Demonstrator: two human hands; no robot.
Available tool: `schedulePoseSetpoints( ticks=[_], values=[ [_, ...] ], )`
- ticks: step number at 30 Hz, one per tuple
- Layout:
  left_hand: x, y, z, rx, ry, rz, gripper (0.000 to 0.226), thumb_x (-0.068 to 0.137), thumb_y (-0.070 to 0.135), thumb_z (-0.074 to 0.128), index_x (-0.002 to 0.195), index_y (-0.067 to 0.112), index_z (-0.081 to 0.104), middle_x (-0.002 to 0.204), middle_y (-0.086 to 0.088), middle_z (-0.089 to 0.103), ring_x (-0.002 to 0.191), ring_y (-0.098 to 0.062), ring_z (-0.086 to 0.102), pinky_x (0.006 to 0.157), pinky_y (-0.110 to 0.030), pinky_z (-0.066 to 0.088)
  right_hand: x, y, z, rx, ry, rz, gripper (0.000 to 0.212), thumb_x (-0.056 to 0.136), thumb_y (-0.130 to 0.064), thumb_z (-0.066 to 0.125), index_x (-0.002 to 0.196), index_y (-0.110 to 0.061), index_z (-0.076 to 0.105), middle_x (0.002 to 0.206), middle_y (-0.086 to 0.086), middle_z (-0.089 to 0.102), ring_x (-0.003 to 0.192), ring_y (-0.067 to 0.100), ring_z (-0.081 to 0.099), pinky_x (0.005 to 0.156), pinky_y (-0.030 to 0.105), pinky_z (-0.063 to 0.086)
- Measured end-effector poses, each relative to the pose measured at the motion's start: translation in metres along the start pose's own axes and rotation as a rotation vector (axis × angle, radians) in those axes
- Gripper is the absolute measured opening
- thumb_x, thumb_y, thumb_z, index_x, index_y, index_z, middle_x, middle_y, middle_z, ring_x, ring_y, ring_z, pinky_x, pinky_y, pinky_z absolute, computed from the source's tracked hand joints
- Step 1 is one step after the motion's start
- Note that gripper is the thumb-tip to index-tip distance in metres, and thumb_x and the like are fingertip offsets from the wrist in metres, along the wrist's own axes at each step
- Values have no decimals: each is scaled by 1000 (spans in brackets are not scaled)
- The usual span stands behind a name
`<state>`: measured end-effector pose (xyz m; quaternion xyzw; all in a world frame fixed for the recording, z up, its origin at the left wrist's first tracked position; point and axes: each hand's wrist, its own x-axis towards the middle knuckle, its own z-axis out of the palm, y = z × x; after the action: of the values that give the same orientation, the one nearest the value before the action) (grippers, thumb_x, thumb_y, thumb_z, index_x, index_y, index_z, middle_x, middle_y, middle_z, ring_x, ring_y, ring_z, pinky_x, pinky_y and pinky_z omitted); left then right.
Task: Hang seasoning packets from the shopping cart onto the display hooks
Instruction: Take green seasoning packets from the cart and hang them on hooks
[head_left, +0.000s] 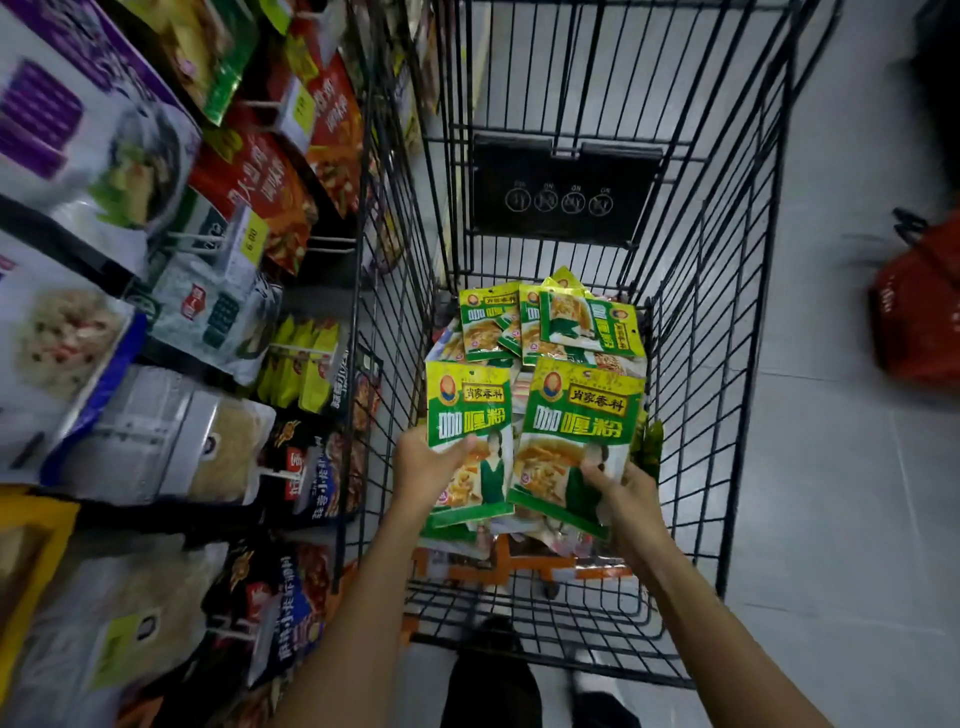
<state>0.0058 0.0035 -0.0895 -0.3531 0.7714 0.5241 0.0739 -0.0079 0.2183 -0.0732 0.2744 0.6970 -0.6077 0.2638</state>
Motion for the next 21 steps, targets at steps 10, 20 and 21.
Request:
schedulePoseSetpoints(
  ticks=[10, 20, 21],
  values=[
    [-118, 93, -109, -296, 406, 233, 12, 78, 27, 76, 83, 24, 66, 68, 15, 64, 55, 6, 60, 47, -14, 47, -90, -121, -7, -121, -257, -391, 32, 80, -35, 72, 85, -4, 67, 80, 5, 74, 78, 18, 71, 66, 37, 59],
    [-345, 165, -253, -376, 936, 568, 9, 81, 25, 73, 79, 32, 67, 69, 21, 67, 62, 9, 59, 57, -13, 47, -285, -233, 41, -112, -767, -838, 56, 77, -40, 73, 91, 13, 61, 93, 32, 64, 87, 43, 63, 70, 37, 42],
    [-369, 170, -266, -374, 1006, 585, 7, 80, 26, 74, 83, 29, 68, 74, 20, 67, 64, 8, 60, 57, -13, 47, -308, -239, 47, -119, -815, -889, 66, 78, -41, 72, 95, 20, 53, 97, 40, 58, 91, 50, 57, 69, 42, 41]
  ],
)
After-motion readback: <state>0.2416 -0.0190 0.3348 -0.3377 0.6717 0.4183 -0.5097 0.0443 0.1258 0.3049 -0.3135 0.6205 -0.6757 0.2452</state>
